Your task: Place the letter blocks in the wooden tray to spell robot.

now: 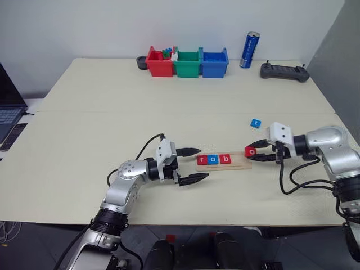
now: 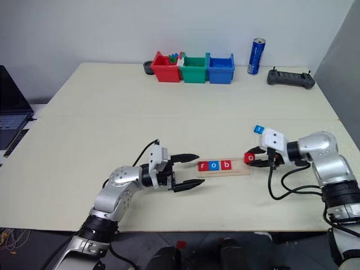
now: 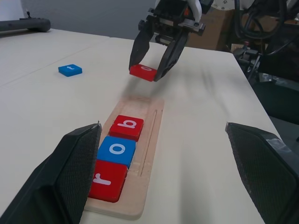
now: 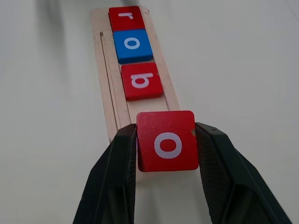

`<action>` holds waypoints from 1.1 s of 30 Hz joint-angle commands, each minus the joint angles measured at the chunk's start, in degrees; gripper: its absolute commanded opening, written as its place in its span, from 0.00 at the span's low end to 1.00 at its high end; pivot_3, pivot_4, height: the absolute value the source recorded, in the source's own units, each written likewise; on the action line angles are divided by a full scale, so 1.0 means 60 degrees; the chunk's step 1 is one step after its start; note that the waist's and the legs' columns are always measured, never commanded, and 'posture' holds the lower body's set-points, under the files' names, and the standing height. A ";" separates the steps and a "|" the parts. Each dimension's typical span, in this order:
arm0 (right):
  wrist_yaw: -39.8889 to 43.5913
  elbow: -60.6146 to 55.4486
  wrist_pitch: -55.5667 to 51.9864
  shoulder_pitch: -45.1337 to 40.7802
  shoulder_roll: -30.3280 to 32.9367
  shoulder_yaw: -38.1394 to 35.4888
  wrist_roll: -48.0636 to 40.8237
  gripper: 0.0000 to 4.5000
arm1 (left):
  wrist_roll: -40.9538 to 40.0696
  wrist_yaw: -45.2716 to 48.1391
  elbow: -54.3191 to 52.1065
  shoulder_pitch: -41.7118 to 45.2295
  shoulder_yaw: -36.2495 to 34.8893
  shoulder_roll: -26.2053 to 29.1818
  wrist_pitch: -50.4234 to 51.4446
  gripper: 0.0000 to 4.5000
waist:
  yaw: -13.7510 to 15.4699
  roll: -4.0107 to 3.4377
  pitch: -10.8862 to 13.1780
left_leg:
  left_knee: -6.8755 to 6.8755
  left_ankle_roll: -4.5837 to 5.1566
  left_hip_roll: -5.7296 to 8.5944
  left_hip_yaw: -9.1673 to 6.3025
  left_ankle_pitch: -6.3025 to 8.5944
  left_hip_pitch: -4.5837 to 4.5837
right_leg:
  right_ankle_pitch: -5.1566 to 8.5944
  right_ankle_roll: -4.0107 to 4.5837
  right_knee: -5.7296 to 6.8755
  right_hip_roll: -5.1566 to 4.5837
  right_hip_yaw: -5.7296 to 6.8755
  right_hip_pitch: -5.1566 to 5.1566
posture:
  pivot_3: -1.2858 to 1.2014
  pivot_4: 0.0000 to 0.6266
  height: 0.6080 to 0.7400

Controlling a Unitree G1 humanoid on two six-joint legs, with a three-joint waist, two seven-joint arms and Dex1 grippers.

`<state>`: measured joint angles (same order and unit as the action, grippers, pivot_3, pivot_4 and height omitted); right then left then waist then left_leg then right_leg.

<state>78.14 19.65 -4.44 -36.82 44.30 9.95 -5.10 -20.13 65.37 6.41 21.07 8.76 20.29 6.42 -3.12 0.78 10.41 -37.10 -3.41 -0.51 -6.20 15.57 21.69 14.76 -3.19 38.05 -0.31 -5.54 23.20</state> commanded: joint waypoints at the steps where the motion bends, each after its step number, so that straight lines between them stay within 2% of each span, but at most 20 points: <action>1: -0.0043 0.0292 0.0334 -0.0370 -0.0207 0.0188 0.0229 0.32 | -0.0135 -0.0102 -0.0488 0.0009 -0.0094 0.0049 0.0047 1.00 | 0.0012 0.0000 0.0000 | 0.0000 0.0000 0.0001 0.0000 0.0000 0.0000 | 0.0000 0.0000 0.0000 -0.0001 0.0000 0.0000 | 0.52 0.24 1.00; 13: 0.0092 0.1782 0.1255 -0.1090 -0.0812 0.0699 0.0698 0.32 | -0.0154 -0.0269 -0.0717 -0.0132 -0.0156 0.0181 0.0134 1.00 | -0.0020 -0.0001 0.0000 | 0.0000 0.0000 0.0000 -0.0001 0.0000 -0.0003 | -0.0001 0.0002 0.0006 -0.0001 0.0001 0.0003 | 0.52 0.24 1.00; 31: 0.0462 0.2290 0.1529 -0.1321 -0.1007 0.0832 0.0906 0.32 | -0.0158 -0.0377 -0.0839 -0.0198 -0.0145 0.0220 0.0123 1.00 | -0.0020 -0.0001 -0.0001 | 0.0001 0.0000 -0.0001 -0.0001 0.0000 -0.0003 | -0.0003 0.0004 0.0007 -0.0002 0.0002 0.0003 | 0.52 0.24 1.00; 33: 0.0471 0.2303 0.1520 -0.1311 -0.1023 0.0832 0.0926 0.48 | -0.0159 -0.0364 -0.0829 -0.0196 -0.0148 0.0227 0.0118 1.00 | -0.0020 -0.0001 -0.0001 | 0.0001 0.0000 -0.0001 -0.0002 0.0000 -0.0003 | -0.0003 0.0004 0.0007 -0.0002 0.0002 0.0003 | 0.52 0.24 1.00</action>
<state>80.13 33.99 4.12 -43.62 38.10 14.94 0.57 -20.19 63.15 3.88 19.54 8.55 21.24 7.39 -3.24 0.77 10.41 -37.09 -3.41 -0.52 -6.21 15.57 21.67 14.74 -3.17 38.09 -0.32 -5.53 23.22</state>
